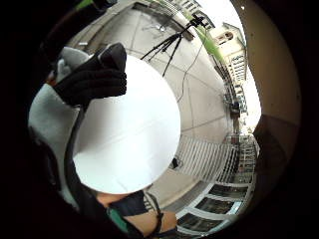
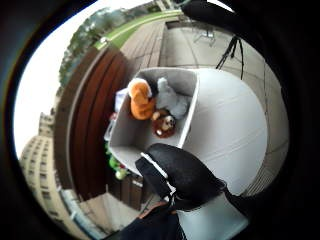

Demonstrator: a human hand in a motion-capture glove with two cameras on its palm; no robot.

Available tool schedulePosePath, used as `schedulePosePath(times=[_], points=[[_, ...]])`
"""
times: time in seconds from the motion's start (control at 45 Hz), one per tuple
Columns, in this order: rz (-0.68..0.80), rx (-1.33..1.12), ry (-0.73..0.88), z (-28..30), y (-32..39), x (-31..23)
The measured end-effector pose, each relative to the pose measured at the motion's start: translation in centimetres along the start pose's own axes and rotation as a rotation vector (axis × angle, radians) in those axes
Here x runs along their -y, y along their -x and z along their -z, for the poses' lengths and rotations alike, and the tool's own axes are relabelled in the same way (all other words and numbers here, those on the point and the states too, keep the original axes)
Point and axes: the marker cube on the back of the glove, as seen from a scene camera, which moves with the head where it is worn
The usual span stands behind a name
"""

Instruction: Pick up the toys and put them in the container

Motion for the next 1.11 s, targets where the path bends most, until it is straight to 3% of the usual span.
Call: schedulePosePath(times=[0.444,0.622,0.733,0.889,1.111], points=[[-0.129,-0.034,-0.012,-5.7,-11.9,-3.4],[-0.132,-0.077,-0.051,-8.7,-14.0,-5.1],[-0.241,-0.075,0.053,-9.1,-14.1,-7.2],[-0.152,-0.086,-0.045,-9.9,-15.9,-7.9],[-0.205,-0.047,0.039,-8.9,-16.6,-9.1]])
